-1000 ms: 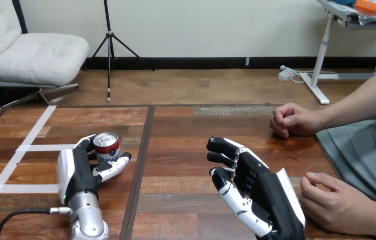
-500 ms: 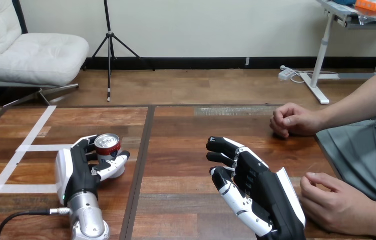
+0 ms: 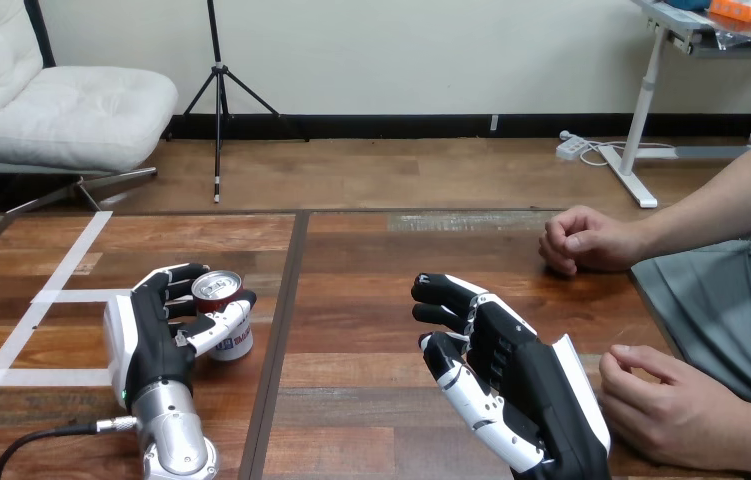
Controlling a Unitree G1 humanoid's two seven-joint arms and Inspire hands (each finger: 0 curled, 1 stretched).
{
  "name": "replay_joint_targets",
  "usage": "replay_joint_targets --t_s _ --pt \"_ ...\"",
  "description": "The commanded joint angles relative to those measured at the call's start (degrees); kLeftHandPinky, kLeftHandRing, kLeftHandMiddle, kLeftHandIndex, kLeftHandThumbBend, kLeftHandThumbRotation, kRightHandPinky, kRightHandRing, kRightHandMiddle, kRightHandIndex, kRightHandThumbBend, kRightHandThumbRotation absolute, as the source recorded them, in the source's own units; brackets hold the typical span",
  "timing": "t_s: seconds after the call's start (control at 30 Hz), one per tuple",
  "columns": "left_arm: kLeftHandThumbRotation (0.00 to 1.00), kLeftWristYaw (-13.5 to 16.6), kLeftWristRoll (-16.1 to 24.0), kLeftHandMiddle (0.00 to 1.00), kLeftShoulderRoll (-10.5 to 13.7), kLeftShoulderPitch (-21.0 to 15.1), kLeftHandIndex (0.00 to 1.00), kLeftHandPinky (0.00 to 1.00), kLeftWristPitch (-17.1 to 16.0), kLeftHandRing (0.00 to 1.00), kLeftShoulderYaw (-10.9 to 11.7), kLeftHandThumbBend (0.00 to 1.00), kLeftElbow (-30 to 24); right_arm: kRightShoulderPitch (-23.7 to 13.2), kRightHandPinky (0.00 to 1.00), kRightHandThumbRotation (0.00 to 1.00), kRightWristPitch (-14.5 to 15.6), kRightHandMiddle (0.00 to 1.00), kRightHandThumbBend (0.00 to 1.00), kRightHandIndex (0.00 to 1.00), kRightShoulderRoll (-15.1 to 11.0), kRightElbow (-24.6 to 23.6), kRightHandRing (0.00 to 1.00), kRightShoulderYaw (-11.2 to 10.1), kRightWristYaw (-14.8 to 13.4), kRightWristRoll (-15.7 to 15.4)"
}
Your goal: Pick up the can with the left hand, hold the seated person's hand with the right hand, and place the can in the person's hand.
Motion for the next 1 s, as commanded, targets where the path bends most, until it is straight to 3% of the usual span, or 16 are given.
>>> replay_joint_targets --t_s 0.0,0.97 --pt "0.00 0.2 -0.5 0.62 -0.6 -3.9 0.60 0.50 -2.1 0.59 0.7 0.65 -0.3 -1.3 0.72 0.51 -0.2 0.81 0.42 0.78 0.9 -3.3 0.80 0.0 -0.3 0.1" --pt "0.00 1.2 -0.3 0.57 -0.9 -3.7 0.56 0.48 -4.5 0.55 1.0 0.63 -0.8 -1.8 0.72 0.50 -0.4 0.82 0.41 0.78 1.1 -2.5 0.80 0.2 0.1 0.8"
